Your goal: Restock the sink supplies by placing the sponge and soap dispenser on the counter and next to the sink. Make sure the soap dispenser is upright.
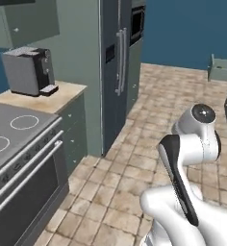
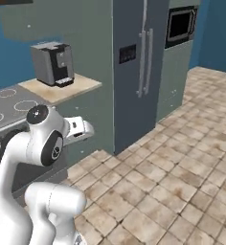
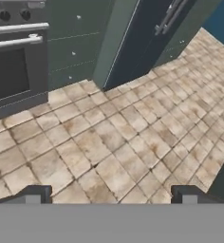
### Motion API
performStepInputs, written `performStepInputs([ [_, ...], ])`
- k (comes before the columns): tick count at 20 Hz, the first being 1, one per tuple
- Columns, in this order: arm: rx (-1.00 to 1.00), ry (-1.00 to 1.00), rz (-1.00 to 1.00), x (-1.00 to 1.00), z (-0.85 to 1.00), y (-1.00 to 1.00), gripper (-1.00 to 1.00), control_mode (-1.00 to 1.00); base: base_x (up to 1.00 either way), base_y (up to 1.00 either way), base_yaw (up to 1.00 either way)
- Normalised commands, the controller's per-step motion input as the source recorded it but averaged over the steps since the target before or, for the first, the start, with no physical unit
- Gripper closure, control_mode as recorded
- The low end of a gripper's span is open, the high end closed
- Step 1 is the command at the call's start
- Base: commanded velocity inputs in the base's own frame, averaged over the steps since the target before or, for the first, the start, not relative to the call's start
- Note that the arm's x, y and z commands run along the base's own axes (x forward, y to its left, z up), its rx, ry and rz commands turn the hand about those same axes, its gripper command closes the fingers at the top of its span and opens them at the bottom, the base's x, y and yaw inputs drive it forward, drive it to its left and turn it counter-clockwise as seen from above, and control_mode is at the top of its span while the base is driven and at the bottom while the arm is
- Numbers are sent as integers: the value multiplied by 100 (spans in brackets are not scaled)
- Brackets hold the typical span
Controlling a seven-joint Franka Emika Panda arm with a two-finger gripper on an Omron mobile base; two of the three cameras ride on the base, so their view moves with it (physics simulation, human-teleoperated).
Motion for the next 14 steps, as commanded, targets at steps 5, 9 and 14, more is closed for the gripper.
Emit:
performStepInputs([
  [5, 0, 0, 0, 0, 0, 0, -100, 100, 62, 46, -60],
  [9, 0, 0, 0, 0, 0, 0, -100, 100, 74, 40, -59],
  [14, 0, 0, 0, 0, 0, 0, -100, 100, 96, 11, -57],
])
